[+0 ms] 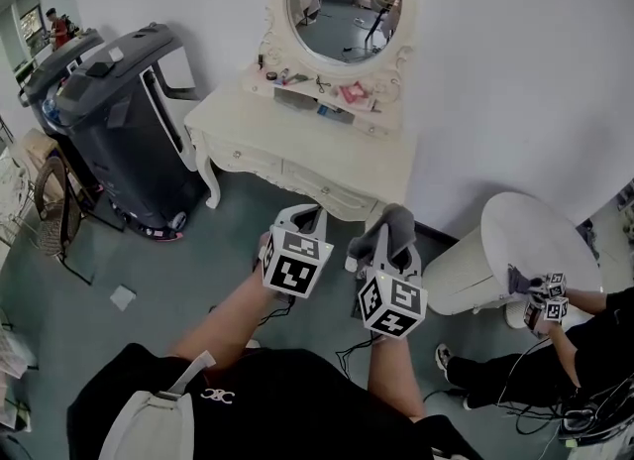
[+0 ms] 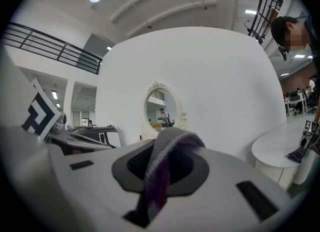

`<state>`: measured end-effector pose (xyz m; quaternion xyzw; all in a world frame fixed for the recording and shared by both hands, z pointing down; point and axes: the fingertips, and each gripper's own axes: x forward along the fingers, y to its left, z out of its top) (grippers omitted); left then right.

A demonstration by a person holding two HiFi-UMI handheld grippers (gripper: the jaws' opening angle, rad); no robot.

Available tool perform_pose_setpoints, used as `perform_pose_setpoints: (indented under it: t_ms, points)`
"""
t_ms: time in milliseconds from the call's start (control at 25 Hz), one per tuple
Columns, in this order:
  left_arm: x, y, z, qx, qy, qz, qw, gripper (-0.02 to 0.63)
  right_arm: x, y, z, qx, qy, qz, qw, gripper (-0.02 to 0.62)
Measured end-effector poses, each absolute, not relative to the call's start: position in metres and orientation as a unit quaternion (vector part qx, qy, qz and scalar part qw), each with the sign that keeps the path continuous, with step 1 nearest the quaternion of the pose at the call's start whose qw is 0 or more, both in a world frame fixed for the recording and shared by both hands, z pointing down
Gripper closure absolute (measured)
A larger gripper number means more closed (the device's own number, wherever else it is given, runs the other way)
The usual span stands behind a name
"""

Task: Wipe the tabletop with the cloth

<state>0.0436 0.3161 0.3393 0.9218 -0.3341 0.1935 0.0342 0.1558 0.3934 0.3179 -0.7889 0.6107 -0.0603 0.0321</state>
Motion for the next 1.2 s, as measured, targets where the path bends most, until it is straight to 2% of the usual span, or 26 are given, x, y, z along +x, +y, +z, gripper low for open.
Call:
perform_pose_setpoints:
  t_ms: [560, 1200]
  points:
    - [0.089, 0.333, 0.366, 0.912, -0.345, 0.219, 0.039, 0.603, 0.203, 0.407, 0.349, -0.778, 0.622, -0.086, 0.017, 0.554]
    - [0.181, 0.195, 0.365, 0.932, -0.287, 0.215, 0.042, 0.602, 0.28, 0.285, 0.342, -0.798, 0.597, -0.083, -0.001, 0.554]
